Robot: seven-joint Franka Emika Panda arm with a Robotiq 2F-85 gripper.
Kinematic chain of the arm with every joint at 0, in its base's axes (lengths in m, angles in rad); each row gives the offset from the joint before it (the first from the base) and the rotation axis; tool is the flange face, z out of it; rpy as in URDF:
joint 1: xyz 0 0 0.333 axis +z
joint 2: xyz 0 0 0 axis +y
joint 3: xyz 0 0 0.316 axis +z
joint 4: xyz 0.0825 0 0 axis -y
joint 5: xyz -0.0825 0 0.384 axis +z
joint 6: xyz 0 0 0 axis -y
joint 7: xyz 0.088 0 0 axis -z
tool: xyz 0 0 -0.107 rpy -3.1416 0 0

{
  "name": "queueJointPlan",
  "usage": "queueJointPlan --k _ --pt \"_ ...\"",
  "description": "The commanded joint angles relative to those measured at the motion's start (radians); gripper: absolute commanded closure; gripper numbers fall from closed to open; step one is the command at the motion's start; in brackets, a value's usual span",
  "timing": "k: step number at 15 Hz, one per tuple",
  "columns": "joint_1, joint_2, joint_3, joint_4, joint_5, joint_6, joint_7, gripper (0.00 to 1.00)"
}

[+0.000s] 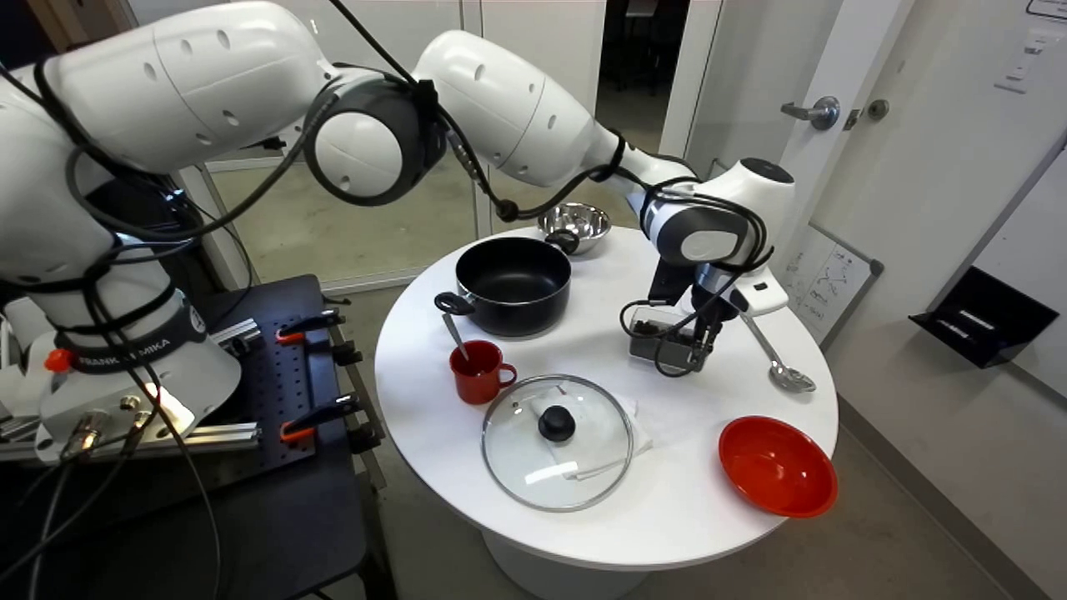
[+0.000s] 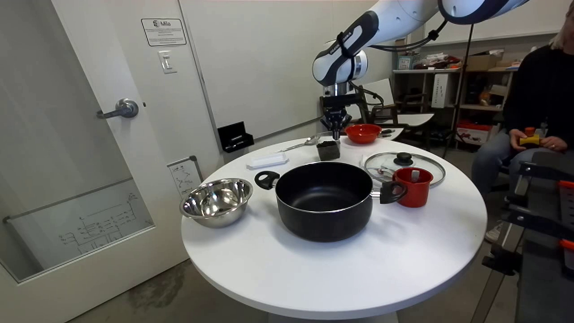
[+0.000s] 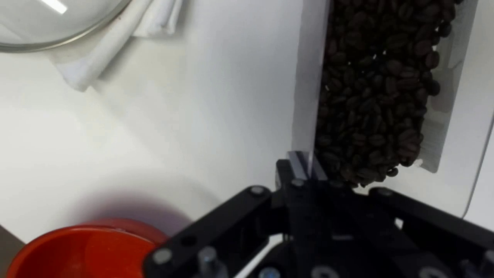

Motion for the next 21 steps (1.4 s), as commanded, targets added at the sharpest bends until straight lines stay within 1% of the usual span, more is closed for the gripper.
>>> queueJointPlan --k 1,6,11,14,18,20,21 --pt "0.054 -0.044 -0.057 -0.021 -0.039 -0.011 0.097 0.99" --pt "0.095 -0.107 -0.094 -0.05 -0.058 -0.073 0.149 0.99" --pt "0.113 -0.163 -0.111 -0.078 -0.055 -0.132 0.185 0.99" --pt "0.128 -0.213 -0.103 -0.144 -0.051 -0.119 0.174 0.99" --pt "0.16 -0.302 -0.095 -0.282 -0.055 -0.095 0.136 0.99" --pt "0.17 -0.331 -0.093 -0.322 -0.052 -0.103 0.127 0.99" --pt "0.138 -0.249 -0.071 -0.206 -0.071 -0.115 0.16 0.97"
